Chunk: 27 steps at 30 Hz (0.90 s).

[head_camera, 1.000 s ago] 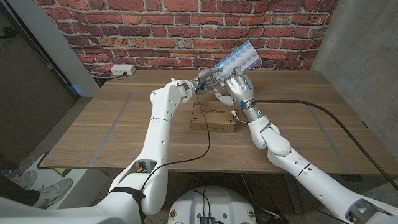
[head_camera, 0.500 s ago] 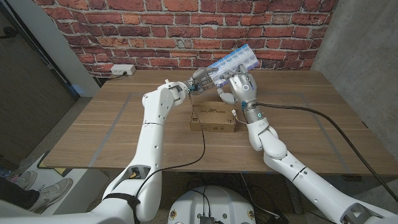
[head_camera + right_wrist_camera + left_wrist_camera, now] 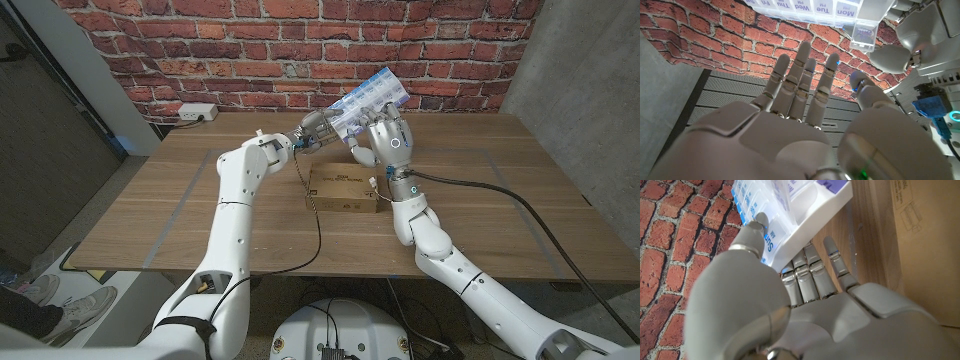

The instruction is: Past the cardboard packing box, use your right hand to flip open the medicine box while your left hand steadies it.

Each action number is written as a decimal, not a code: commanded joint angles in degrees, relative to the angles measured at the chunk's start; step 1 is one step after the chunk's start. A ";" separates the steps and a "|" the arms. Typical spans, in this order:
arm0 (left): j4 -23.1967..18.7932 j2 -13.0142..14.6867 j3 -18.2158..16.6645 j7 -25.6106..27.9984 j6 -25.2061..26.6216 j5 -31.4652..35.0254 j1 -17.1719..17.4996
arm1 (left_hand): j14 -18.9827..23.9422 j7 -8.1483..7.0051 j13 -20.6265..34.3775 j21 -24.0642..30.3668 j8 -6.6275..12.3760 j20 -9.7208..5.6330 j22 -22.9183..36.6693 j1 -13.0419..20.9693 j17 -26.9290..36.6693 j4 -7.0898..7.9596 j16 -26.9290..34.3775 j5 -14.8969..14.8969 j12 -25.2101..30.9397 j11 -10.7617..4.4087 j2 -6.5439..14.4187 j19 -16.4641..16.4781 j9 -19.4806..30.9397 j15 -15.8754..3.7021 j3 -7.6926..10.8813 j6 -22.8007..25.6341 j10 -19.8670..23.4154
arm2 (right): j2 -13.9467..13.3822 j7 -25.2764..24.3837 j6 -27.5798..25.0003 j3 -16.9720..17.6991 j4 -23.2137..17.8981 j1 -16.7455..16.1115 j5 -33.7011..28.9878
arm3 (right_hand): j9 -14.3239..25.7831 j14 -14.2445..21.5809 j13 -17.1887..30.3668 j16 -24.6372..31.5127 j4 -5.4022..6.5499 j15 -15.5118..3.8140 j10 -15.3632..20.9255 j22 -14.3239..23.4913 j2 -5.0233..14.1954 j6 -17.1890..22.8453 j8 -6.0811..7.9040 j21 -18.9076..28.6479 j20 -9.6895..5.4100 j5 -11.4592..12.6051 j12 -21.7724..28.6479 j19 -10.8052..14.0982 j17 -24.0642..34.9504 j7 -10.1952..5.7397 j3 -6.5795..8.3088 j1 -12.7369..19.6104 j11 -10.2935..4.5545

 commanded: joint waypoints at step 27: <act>5.75 6.01 -3.43 -5.30 1.10 -4.50 -1.59 | 2.62 4.14 -1.77 0.96 -0.23 -0.21 0.03 -0.37 -0.16 3.75 0.28 -0.54 0.34 -1.00 3.26 1.01 6.38 -5.66 6.39 5.80 5.61 | 2.81 10.52 -12.20 -2.44 -3.25 1.52 -9.57 | 0.51 -3.88 0.13 -2.91 1.15 -5.00 -5.87 -0.07 1.35 -9.08 -3.04 -2.24 -1.20 -5.20 0.96 0.04 -1.19 -2.35 -2.31 -3.17 -3.61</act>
